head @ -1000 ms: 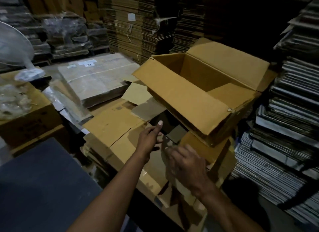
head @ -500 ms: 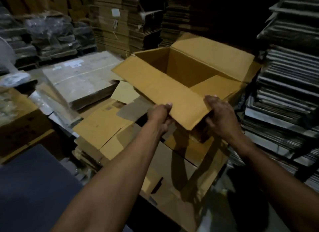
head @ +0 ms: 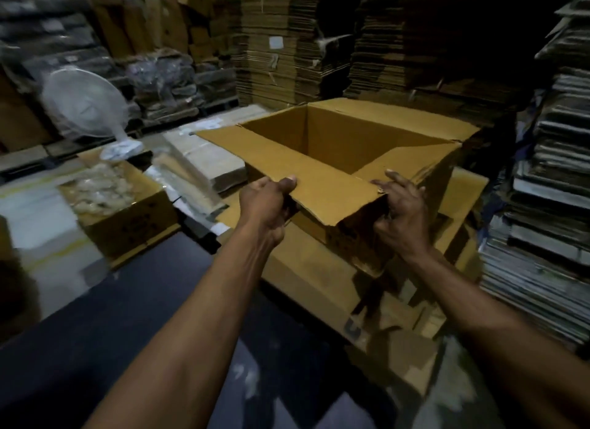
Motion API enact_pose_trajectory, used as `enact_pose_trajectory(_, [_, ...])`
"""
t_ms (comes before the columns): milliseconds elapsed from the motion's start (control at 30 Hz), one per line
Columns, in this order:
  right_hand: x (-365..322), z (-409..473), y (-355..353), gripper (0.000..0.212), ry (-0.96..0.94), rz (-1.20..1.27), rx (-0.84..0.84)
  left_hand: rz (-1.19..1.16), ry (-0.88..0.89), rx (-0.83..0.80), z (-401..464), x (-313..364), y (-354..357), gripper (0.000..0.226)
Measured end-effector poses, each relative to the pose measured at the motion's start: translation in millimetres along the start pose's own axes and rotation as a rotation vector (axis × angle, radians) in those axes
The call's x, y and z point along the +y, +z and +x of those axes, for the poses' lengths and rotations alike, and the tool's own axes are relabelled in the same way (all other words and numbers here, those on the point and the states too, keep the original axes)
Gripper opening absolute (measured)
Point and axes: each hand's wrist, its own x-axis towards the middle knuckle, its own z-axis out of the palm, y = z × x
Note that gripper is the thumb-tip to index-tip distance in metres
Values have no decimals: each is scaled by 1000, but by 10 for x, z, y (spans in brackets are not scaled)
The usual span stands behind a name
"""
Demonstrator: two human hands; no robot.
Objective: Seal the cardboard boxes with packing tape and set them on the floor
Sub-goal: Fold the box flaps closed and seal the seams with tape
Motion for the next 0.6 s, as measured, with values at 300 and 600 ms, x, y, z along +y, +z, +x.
enact_pose_trajectory(300, [-2452,-1212,959,38,-118,103,-143,21,25,122,-1276,460,-2807,14])
enact_pose_trajectory(600, [-2783,-2555,1506,84,-7,183,-408,117,-174,350,-1679,-444,-3942,58])
